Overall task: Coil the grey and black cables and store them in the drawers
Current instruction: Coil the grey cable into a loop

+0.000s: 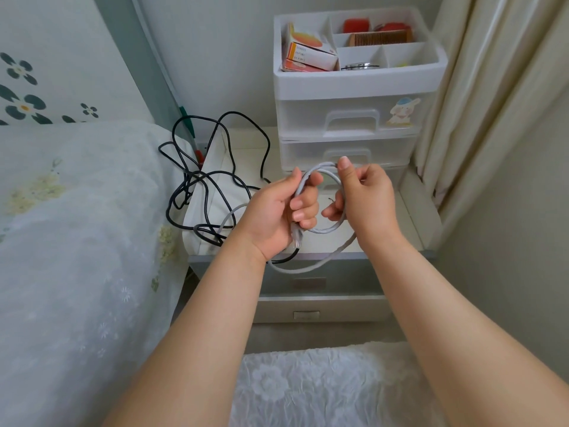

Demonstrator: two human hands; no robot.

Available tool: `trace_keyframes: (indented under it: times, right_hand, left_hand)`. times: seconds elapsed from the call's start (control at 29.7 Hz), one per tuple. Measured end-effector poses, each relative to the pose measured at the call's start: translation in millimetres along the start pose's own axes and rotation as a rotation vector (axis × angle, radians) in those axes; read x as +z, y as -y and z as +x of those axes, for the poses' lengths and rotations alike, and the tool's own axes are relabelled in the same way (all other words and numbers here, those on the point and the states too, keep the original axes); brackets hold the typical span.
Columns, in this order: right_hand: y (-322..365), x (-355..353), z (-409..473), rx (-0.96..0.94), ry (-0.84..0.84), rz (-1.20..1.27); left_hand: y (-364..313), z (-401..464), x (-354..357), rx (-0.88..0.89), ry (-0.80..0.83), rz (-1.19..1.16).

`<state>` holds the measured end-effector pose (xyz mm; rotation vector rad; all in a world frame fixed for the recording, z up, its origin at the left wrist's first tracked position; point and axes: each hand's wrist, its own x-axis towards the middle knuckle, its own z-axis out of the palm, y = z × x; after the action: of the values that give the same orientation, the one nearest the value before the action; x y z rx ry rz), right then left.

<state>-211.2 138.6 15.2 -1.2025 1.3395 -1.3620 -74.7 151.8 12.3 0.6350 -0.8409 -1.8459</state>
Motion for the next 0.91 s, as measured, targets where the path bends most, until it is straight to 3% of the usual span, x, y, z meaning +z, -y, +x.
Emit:
trace_keyframes:
  times: [0.13,0.34,0.44,0.61,0.74,0.91]
  right_hand:
    - [1,-2,0,0.024,-0.017,-0.026]
    - [-8,3,2,0.115,0.137,-0.127]
    - [-13,5,6,-0.016,0.186,-0.366]
    - [-20,5,-7,-0.100,0.550,-0.816]
    - [-19,6,-23,-0.164,0.713,-1.032]
    - [-6,1,-36,-0.228,0.718,-1.076]
  left_hand:
    - [5,1,6,0.013,0.003,-0.025]
    - [1,1,5,0.085,-0.025,-0.258]
    - [0,0,6,0.159,-0.060,-0.278]
    - [-13,2,-4,0.338,-0.201,-0.313]
    - [-19,1,-13,0.433,-0.293,-0.095]
    - [-17,4,-16,0.439,-0.386,0.531]
